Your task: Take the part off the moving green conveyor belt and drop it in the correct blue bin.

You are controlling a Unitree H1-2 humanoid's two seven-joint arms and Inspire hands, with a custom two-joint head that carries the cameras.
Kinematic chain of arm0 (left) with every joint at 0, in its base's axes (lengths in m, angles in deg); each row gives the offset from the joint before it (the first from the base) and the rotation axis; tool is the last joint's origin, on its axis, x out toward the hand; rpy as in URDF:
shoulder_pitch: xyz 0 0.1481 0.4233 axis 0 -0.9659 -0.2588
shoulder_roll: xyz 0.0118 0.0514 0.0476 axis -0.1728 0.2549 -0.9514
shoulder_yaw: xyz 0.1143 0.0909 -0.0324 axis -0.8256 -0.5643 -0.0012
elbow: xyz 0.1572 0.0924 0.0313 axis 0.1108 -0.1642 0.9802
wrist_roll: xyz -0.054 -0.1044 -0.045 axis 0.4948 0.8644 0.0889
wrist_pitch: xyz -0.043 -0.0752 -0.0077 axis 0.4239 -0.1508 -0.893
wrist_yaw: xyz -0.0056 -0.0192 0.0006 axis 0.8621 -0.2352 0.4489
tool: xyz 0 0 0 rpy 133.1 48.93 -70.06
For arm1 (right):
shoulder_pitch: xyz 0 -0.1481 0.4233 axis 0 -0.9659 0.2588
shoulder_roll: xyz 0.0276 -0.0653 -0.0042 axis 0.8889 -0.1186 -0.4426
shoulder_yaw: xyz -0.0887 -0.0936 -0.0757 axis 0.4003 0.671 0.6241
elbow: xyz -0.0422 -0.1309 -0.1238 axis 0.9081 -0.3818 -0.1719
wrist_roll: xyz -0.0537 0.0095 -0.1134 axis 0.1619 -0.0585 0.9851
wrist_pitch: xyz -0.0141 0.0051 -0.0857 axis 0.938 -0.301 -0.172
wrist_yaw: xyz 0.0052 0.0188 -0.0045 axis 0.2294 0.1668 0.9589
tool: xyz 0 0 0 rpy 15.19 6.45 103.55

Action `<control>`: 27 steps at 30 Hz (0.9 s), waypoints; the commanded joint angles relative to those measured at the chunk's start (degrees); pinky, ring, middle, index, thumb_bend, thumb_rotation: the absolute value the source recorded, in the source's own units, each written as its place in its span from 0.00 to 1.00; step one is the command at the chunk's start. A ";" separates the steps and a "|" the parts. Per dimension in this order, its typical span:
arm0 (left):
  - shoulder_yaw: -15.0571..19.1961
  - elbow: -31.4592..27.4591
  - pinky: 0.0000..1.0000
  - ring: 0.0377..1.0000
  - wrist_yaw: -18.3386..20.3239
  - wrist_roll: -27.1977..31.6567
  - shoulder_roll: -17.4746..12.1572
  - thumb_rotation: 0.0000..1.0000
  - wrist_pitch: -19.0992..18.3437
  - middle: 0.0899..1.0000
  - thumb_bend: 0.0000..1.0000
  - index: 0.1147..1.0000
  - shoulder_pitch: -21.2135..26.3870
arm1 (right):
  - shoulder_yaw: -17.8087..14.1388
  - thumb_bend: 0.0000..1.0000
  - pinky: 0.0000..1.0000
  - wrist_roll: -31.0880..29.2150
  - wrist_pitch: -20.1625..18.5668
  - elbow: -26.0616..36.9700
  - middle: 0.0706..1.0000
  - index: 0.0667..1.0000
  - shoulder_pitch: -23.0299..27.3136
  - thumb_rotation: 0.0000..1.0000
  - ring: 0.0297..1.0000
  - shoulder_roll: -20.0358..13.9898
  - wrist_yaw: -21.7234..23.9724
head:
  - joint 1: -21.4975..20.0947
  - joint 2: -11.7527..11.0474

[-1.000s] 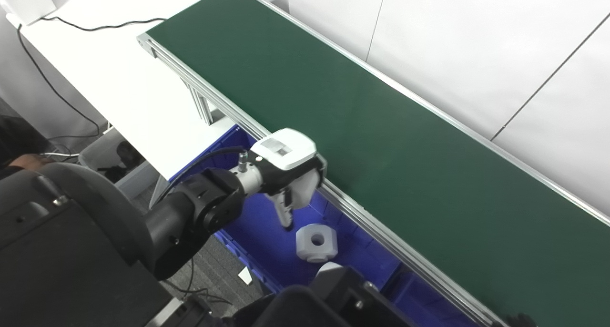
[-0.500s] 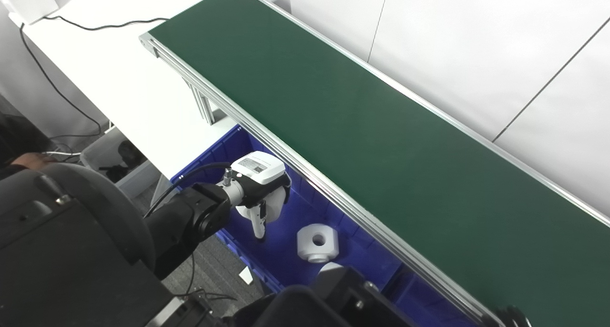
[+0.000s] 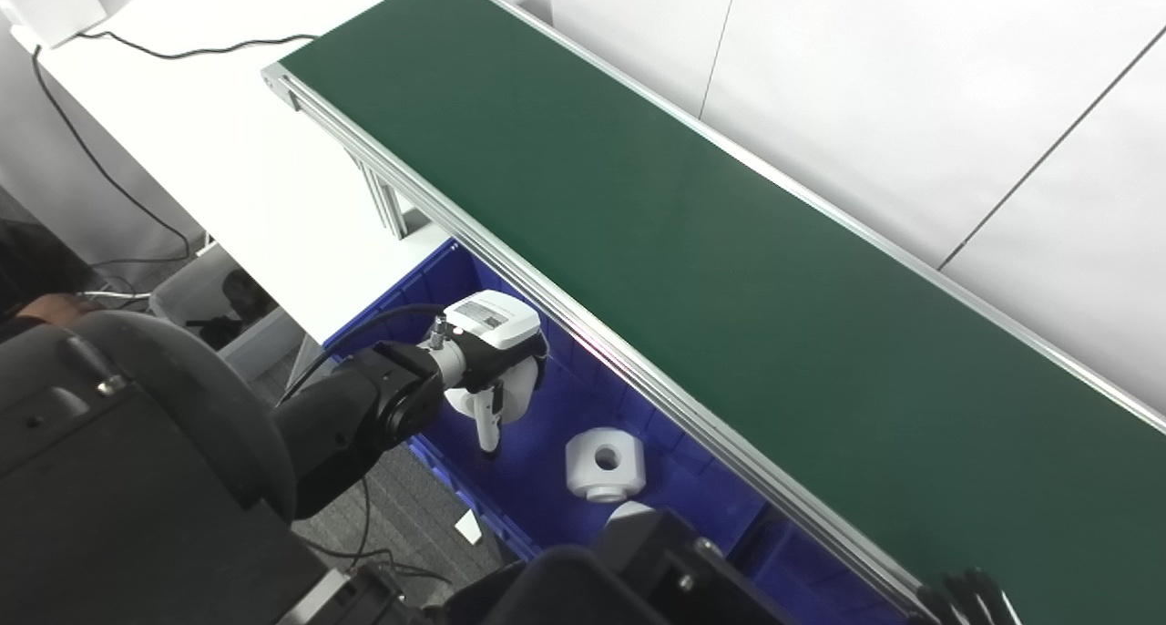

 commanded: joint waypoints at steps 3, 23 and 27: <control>-0.76 -2.75 0.86 0.88 -1.27 -2.37 -2.66 0.65 0.03 0.88 1.00 0.87 -0.22 | -0.64 0.89 0.77 -0.33 2.03 1.10 0.85 0.85 -0.53 0.83 0.81 -0.37 0.62 | 0.22 0.12; 1.42 -32.05 0.66 0.72 -6.87 17.34 4.58 0.66 5.57 0.73 1.00 0.73 -1.96 | -0.40 0.92 0.77 2.07 2.78 2.11 0.85 0.85 -2.39 0.85 0.81 -0.51 0.15 | -3.47 1.54; 1.48 -37.88 0.57 0.64 -9.43 26.23 8.98 0.70 7.92 0.68 1.00 0.66 0.58 | -0.18 0.91 0.77 2.53 3.12 2.02 0.85 0.85 -2.49 0.84 0.81 -0.11 0.16 | -4.44 1.56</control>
